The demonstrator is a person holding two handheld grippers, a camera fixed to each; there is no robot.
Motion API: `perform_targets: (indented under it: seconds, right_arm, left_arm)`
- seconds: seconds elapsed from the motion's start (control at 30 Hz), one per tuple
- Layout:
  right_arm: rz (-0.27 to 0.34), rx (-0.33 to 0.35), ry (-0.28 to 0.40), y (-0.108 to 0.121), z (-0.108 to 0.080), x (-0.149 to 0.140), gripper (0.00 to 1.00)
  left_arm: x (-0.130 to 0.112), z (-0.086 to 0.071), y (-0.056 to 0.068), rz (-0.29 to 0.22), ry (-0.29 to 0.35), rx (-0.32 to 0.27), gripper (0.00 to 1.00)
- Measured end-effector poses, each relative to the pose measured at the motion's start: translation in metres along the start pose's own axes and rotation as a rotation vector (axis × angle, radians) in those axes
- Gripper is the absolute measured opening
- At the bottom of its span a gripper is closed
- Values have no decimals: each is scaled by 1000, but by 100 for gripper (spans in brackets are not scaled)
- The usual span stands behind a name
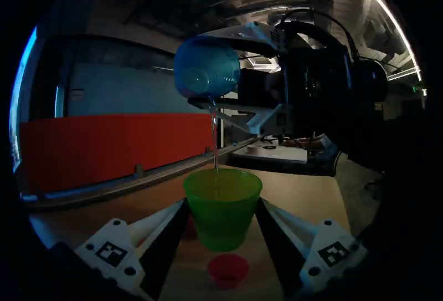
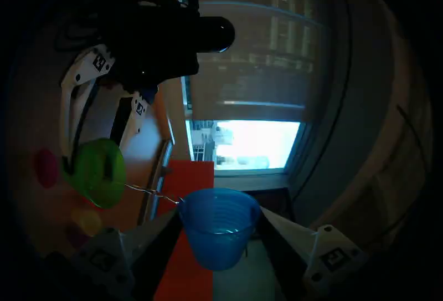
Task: Pour water
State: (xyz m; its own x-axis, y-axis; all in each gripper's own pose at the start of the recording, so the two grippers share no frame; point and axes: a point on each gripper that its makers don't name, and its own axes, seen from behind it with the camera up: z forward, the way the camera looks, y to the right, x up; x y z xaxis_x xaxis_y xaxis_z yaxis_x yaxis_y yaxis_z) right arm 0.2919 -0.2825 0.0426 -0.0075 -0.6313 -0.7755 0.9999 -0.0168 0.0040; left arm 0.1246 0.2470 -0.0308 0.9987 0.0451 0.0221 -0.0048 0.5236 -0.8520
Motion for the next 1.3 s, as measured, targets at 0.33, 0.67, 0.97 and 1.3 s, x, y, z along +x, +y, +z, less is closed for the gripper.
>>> perform_targets:
  seconds: [0.33, 0.67, 0.97, 1.3]
  right_arm:
    - [-45, 4, 0, -1, 3, 0, 90]
    - [-81, 5, 1, -2, 4, 1, 90]
    - [37, -9, 10, -2, 2, 2, 90]
    - [338, -25, 15, -9, -4, -1, 90]
  left_arm:
    - [0, 1, 0, 0, 1, 0, 82]
    - [2, 1, -1, 1, 4, 4, 82]
    - [3, 1, -2, 0, 6, 8, 82]
    - [3, 2, -3, -2, 7, 9, 82]
